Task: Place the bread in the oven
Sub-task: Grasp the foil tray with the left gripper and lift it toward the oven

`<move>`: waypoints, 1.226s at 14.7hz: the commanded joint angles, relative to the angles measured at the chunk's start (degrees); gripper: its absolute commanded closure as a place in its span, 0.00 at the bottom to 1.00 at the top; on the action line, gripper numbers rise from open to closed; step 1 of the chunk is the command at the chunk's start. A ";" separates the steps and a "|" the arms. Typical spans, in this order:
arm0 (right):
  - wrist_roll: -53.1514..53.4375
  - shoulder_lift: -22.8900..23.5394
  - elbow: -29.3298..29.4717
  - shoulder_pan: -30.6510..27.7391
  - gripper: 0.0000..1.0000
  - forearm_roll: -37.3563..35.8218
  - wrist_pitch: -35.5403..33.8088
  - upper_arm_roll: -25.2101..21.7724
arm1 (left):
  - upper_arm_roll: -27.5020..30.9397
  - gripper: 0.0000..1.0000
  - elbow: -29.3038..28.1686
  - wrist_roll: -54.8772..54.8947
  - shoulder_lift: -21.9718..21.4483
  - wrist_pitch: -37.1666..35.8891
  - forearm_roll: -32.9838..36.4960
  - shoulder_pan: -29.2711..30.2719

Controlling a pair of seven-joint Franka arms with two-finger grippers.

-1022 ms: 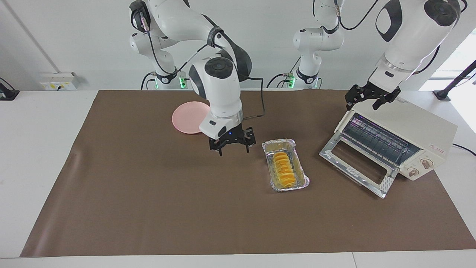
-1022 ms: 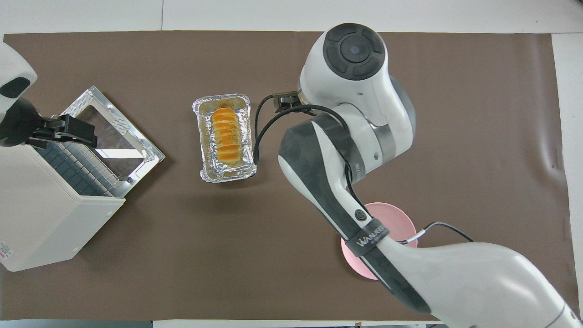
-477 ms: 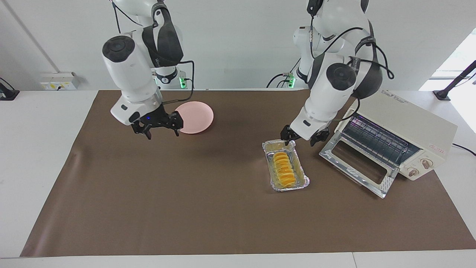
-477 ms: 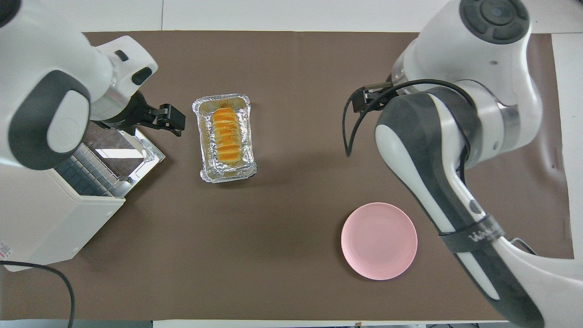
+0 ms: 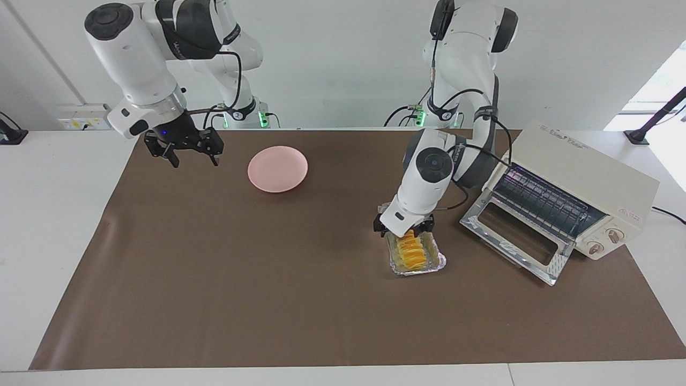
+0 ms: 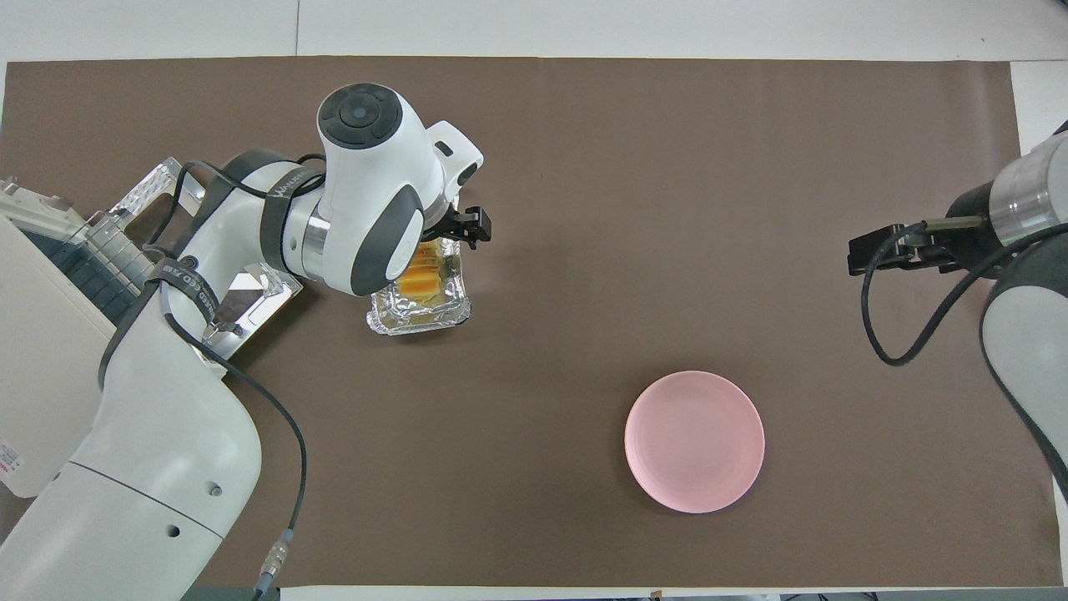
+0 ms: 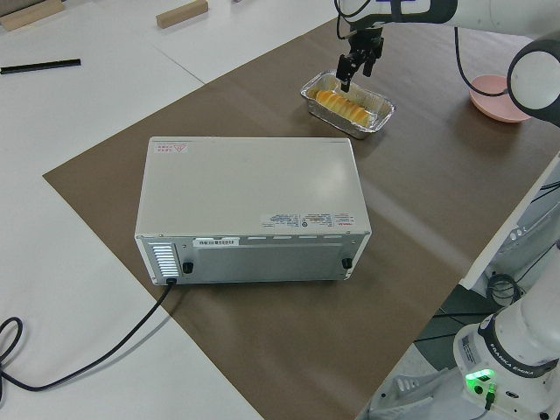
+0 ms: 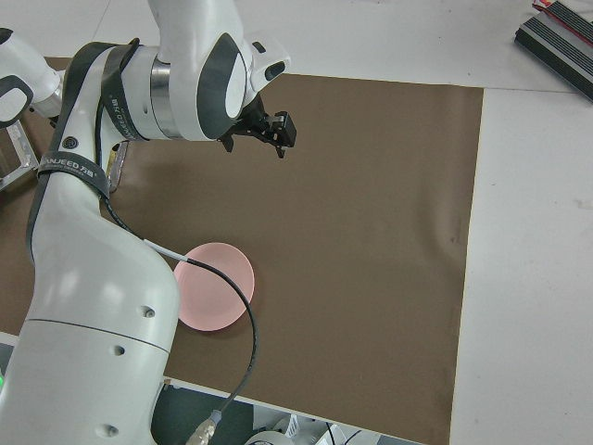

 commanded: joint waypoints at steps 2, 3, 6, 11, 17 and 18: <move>-2.11 -0.48 -2.03 -2.54 0.00 -1.00 1.24 0.92 | 0.92 0.00 -3.80 -3.25 -0.53 4.06 0.07 -1.99; -2.20 -0.22 -1.85 -2.89 0.00 -1.00 1.34 0.92 | 0.92 0.00 -3.81 -3.69 -0.62 4.06 0.07 -2.43; -2.20 0.14 -1.59 -3.78 0.00 -2.40 2.82 0.92 | 0.83 0.17 -4.59 -4.48 -0.79 4.06 0.07 -2.52; -2.46 0.40 -0.88 -2.99 0.00 -3.90 1.61 1.10 | 0.83 0.83 -5.47 -5.27 -1.06 3.98 -0.02 -2.08; -2.37 0.31 -0.80 -2.99 0.00 -3.37 -1.65 1.19 | 0.83 0.92 -5.21 -5.19 -1.06 3.89 -0.02 -1.55; -2.46 0.31 -0.80 -2.99 0.00 -3.29 -2.00 1.27 | 0.83 1.00 -5.30 -5.27 -1.06 3.71 -0.02 -1.55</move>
